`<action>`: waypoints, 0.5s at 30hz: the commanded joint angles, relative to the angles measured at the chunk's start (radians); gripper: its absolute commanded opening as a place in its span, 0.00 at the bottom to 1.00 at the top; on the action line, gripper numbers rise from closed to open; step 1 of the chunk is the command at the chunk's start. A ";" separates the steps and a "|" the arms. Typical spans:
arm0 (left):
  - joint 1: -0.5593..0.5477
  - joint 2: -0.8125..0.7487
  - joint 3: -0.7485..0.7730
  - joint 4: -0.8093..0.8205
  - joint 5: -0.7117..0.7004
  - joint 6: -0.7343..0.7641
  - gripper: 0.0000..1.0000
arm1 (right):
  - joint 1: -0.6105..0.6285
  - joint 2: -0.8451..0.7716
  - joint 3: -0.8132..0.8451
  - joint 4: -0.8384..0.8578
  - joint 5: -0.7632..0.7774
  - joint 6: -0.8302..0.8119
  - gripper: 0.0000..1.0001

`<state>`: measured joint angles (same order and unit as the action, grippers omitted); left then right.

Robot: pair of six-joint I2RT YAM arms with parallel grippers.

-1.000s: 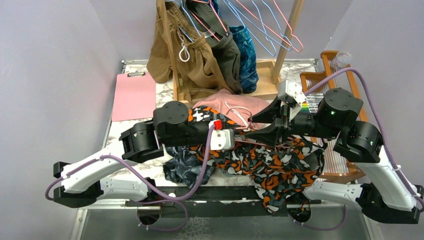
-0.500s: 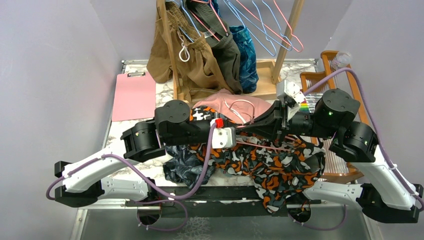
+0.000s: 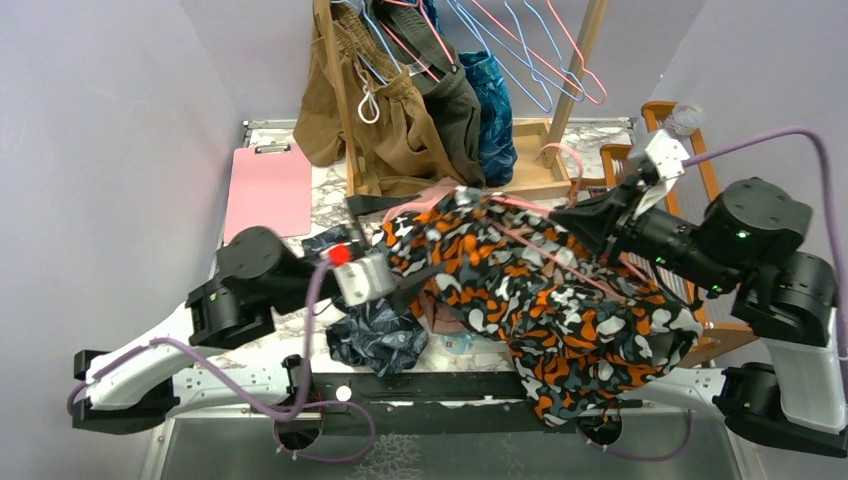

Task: Place the shorts on the hanger
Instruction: Place the hanger at the clothesline.

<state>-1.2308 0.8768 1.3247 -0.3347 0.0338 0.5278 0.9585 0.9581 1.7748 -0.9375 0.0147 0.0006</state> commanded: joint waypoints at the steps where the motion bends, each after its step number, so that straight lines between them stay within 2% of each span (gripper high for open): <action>1: -0.001 -0.129 -0.121 0.194 -0.147 -0.010 0.99 | 0.003 0.016 0.086 -0.157 0.365 0.022 0.01; 11: -0.001 -0.160 -0.220 0.173 -0.225 0.011 0.99 | 0.003 0.043 0.165 -0.203 0.828 0.044 0.01; 15: -0.001 -0.160 -0.274 0.196 -0.243 0.023 0.99 | 0.003 0.039 0.186 -0.138 1.024 -0.005 0.01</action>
<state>-1.2308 0.7189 1.0908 -0.1738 -0.1543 0.5362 0.9592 1.0103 1.9160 -1.1309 0.7418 0.0330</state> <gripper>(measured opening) 0.989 0.026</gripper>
